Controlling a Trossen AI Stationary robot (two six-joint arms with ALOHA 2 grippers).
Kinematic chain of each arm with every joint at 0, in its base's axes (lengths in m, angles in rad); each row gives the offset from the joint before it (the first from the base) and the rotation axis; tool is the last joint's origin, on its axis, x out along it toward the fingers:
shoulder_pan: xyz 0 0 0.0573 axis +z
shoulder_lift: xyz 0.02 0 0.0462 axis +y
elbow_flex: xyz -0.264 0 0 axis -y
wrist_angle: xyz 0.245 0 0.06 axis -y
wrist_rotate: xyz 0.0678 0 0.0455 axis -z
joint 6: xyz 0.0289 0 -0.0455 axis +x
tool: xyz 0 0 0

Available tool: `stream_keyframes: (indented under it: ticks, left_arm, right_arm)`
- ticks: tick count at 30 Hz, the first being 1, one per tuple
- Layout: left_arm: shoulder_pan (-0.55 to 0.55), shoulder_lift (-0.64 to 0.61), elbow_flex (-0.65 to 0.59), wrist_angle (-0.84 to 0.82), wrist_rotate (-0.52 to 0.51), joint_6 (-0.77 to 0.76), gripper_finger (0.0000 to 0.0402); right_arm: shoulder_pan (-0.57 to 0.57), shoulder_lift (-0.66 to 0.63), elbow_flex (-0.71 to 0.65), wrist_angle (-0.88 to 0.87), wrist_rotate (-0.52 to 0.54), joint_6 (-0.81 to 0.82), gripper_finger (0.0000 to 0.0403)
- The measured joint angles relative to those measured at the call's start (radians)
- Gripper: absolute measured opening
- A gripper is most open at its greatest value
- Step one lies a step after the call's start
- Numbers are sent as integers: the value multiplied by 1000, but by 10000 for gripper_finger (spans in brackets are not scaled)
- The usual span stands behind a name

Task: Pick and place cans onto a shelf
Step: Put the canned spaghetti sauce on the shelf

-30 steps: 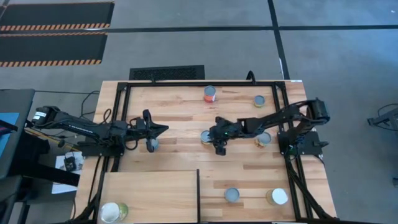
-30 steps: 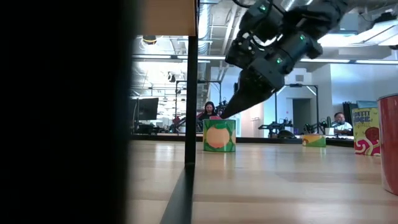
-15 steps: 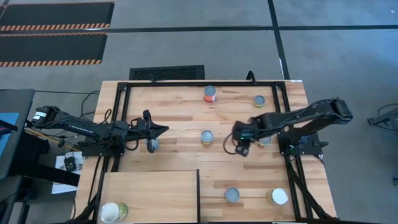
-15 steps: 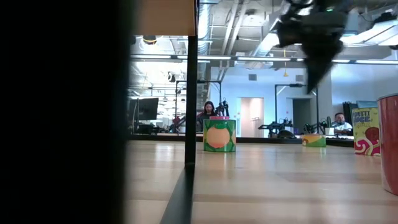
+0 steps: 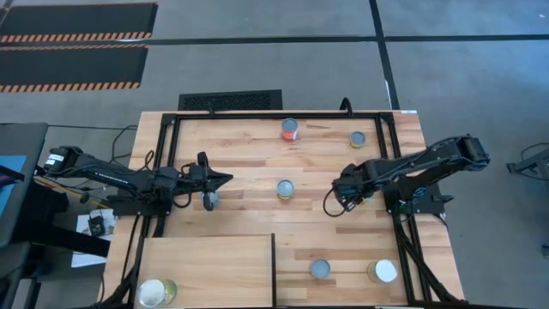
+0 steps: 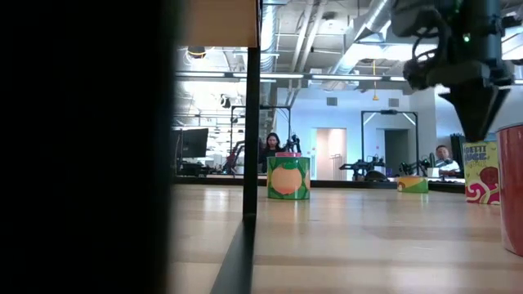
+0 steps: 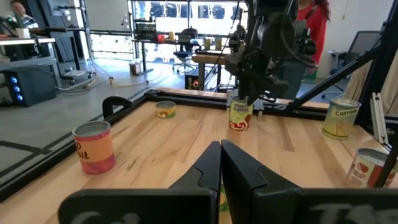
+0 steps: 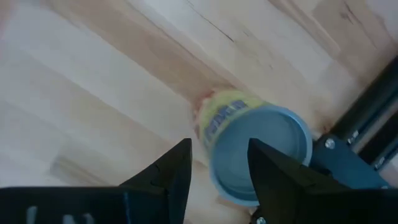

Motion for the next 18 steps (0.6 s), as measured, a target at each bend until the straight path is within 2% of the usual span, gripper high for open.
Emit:
stream_keyframes:
  ticks: [5, 10, 16, 18]
  left_arm:
    - [0, 0, 0, -2, 0, 0, 0]
    - [0, 0, 0, -2, 0, 0, 0]
    - [0, 0, 0, -2, 0, 0, 0]
    - [0, 0, 0, -2, 0, 0, 0]
  right_arm:
    - [0, 0, -41, 32, 0, 26, 153]
    - [2, -2, -59, 115, 2, -17, 101]
    - [2, 0, 18, 194, 3, -115, 18]
    - [2, 0, 71, 209, 22, -158, 10]
